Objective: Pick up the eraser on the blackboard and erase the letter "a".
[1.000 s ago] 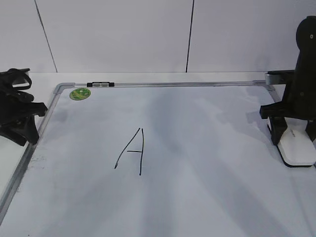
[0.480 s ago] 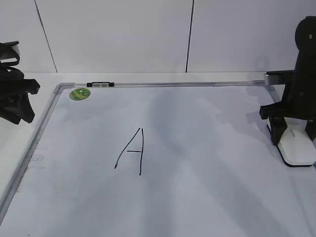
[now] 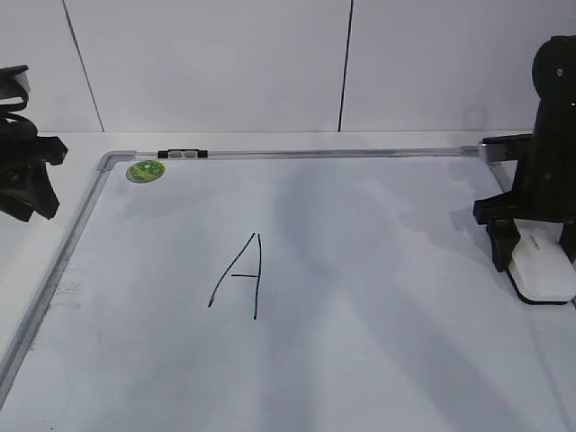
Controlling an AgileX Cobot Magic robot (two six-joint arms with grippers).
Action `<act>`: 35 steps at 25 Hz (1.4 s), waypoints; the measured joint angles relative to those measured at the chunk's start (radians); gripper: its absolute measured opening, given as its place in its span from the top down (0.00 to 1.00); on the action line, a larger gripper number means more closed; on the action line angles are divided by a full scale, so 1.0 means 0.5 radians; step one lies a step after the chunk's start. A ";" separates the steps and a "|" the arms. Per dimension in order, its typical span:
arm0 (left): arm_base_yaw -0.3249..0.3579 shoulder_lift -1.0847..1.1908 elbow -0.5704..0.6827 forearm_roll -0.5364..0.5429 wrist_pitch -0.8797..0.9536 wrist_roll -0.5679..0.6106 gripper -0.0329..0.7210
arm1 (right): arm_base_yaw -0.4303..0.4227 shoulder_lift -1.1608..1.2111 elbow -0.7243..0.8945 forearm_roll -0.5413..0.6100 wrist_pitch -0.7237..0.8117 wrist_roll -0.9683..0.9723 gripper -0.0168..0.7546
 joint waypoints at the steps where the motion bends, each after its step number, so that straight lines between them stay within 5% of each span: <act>1: 0.000 0.000 0.000 0.000 0.000 0.000 0.64 | 0.000 0.010 -0.022 0.000 0.027 0.000 0.10; 14: 0.000 -0.084 0.000 0.000 0.036 0.004 0.64 | 0.000 -0.086 -0.317 0.007 0.075 0.000 0.10; 35: 0.000 -0.958 0.000 0.014 0.324 -0.046 0.64 | 0.000 -1.464 -0.156 0.175 0.155 0.026 0.15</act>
